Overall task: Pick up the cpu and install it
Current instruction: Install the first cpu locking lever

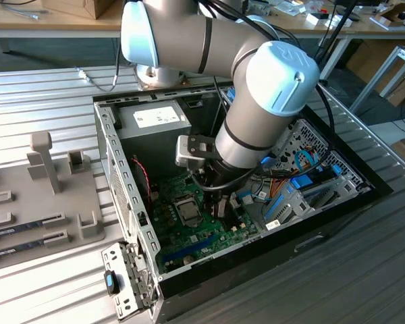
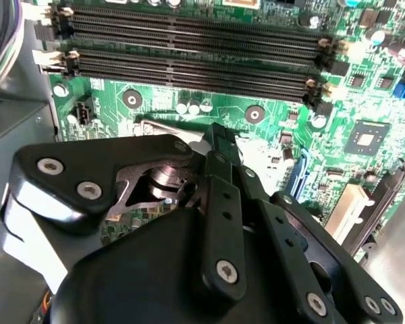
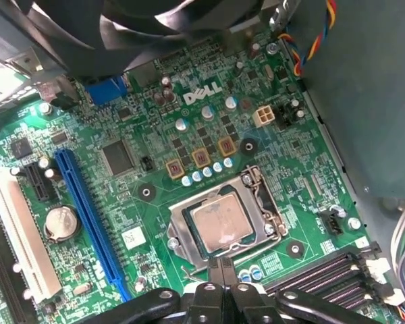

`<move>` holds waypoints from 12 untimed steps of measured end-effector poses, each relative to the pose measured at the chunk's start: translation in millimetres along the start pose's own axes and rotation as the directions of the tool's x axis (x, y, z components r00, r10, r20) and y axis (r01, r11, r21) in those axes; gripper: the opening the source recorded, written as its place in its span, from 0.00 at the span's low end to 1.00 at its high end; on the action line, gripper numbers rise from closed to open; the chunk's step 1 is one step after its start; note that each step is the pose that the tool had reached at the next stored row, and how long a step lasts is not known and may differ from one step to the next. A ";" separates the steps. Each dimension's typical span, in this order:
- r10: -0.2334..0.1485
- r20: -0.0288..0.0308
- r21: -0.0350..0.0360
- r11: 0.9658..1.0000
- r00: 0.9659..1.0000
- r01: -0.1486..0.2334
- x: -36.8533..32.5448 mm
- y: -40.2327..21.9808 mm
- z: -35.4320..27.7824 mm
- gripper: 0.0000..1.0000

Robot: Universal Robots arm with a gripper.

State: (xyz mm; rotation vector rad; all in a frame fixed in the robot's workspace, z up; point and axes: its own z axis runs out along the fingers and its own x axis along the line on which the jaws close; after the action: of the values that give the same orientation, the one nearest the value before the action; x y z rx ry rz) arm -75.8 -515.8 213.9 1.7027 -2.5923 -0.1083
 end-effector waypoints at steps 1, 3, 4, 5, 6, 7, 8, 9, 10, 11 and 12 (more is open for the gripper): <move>0.000 0.000 0.000 1.000 1.000 0.000 0.6 -0.2 0.0 0.11; 0.000 0.000 0.000 1.000 1.000 0.000 2.9 -1.1 -0.1 0.11; 0.000 0.000 0.000 1.000 1.000 0.000 5.1 -2.1 0.1 0.11; 0.000 0.000 0.000 1.000 1.000 0.000 7.4 -3.1 0.4 0.11; 0.000 0.000 0.000 1.000 1.000 0.000 8.7 -3.7 0.7 0.11; 0.000 0.000 0.000 1.000 1.000 0.000 9.8 -4.2 1.1 0.11; 0.000 0.000 0.000 1.000 1.000 0.000 9.3 -5.5 2.0 0.11; 0.000 0.000 0.000 1.000 1.000 0.000 9.1 -6.0 2.5 0.11; 0.000 0.000 0.000 1.000 1.000 0.000 8.9 -6.7 3.5 0.11; 0.000 0.000 0.000 1.000 1.000 0.000 8.6 -7.4 5.2 0.11; 0.000 0.000 0.000 1.000 1.000 0.000 8.6 -7.7 6.5 0.11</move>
State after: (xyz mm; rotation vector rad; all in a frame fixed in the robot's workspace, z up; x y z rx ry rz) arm -72.6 -526.5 206.8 1.7021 -2.5921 -0.1084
